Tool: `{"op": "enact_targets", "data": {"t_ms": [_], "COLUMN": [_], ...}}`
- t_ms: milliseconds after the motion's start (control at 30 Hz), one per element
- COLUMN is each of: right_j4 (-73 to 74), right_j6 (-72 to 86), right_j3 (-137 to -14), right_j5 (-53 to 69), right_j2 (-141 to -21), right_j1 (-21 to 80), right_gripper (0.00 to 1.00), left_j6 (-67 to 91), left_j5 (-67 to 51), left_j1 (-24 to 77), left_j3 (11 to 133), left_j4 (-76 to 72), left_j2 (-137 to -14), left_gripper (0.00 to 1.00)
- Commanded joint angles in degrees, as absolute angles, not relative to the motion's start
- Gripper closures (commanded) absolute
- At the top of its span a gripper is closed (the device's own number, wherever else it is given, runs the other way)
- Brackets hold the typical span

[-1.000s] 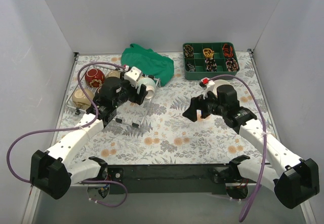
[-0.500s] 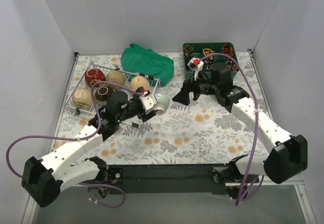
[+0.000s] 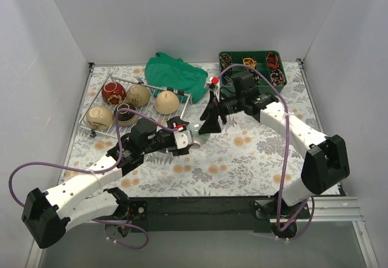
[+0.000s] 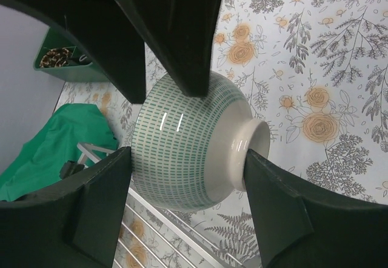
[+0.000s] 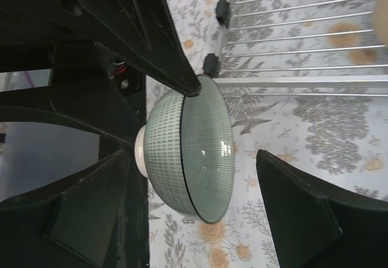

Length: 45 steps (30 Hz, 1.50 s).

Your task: Unload the bowls from the dish rack

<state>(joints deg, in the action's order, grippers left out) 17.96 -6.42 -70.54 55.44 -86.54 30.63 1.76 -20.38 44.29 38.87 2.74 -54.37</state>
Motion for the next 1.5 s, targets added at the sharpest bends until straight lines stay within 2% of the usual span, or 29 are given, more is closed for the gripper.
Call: {"op": "enact_targets", "data": {"t_ms": [0, 133, 233, 267, 333, 367, 467, 500, 533, 633, 700, 733, 833, 867, 1033, 1233, 1467], "right_j4": [27.8, 30.2, 30.5, 30.5, 30.5, 30.5, 30.4, 30.4, 30.3, 30.3, 30.3, 30.3, 30.1, 30.0, 26.4, 21.7, 17.1], "right_j6": [-15.7, -18.3, -19.2, -19.2, -19.5, -19.6, -19.8, -19.8, -19.8, -19.3, -18.8, -18.6, -17.1, -15.7, -12.0, -9.1, -9.1], "right_j3": [-74.1, -74.2, -74.0, -74.0, -74.0, -74.0, -74.1, -74.1, -74.1, -74.1, -74.1, -74.3, -74.7, -74.8, -74.4, -74.6, -76.5], "right_j5": [61.3, 62.8, 64.2, 64.2, 64.2, 64.1, 62.8, 62.2, 61.8, 58.6, 55.0, 52.1, 43.1, 40.5, 17.6, -5.2, -18.4], "right_j2": [-89.8, -91.8, -92.4, -92.4, -92.2, -92.0, -91.7, -91.6, -91.6, -91.2, -90.7, -90.5, -89.3, -88.8, -87.9, -91.0, -98.9], "right_j1": [33.9, 35.2, 35.4, 35.4, 35.3, 35.4, 35.3, 35.4, 35.4, 35.3, 35.2, 35.1, 34.2, 33.7, 32.9, 32.9, 33.0], "right_gripper": [0.08, 0.20, 0.40, 0.57, 0.72, 0.85, 0.99, 0.99, 0.99, 0.99, 0.99, 0.99, 0.99, 0.99, 0.99, 0.99, 0.99], "left_j6": [0.4, 0.4, 0.4, 0.4, 0.4, 0.6, 1.3, 1.8, 1.9, 3.0, 4.1, 4.7, 6.8, 7.0, 11.6, 27.8, 39.4], "left_j5": [-20.7, -20.9, -21.2, -21.2, -21.1, -21.0, -20.7, -20.2, -19.7, -17.8, -15.8, -15.0, -10.6, -9.4, -3.8, 6.5, 22.4], "left_j1": [45.3, 45.7, 45.8, 45.8, 45.8, 45.9, 45.9, 45.8, 45.9, 45.9, 45.8, 45.8, 45.7, 45.7, 44.2, 37.4, 30.1], "left_j3": [39.0, 38.6, 38.3, 38.1, 37.7, 37.6, 37.2, 37.0, 36.2, 35.2, 34.6, 33.9, 32.6, 32.1, 32.1, 35.9, 39.4], "left_j4": [-0.4, -0.4, -0.4, -0.4, -0.4, -0.4, -1.0, -1.3, -2.3, -4.1, -5.2, -6.7, -10.9, -11.7, -16.2, -20.2, -17.6], "left_j2": [-53.7, -54.1, -54.2, -54.2, -54.3, -54.2, -54.1, -54.1, -54.0, -53.4, -52.6, -52.3, -51.5, -51.5, -51.9, -54.7, -57.2], "left_gripper": [0.97, 0.97, 0.97, 0.97, 0.96, 0.96, 0.92, 0.88, 0.75, 0.54, 0.46, 0.35, 0.13, 0.02, 0.02, 0.02, 0.02]}}
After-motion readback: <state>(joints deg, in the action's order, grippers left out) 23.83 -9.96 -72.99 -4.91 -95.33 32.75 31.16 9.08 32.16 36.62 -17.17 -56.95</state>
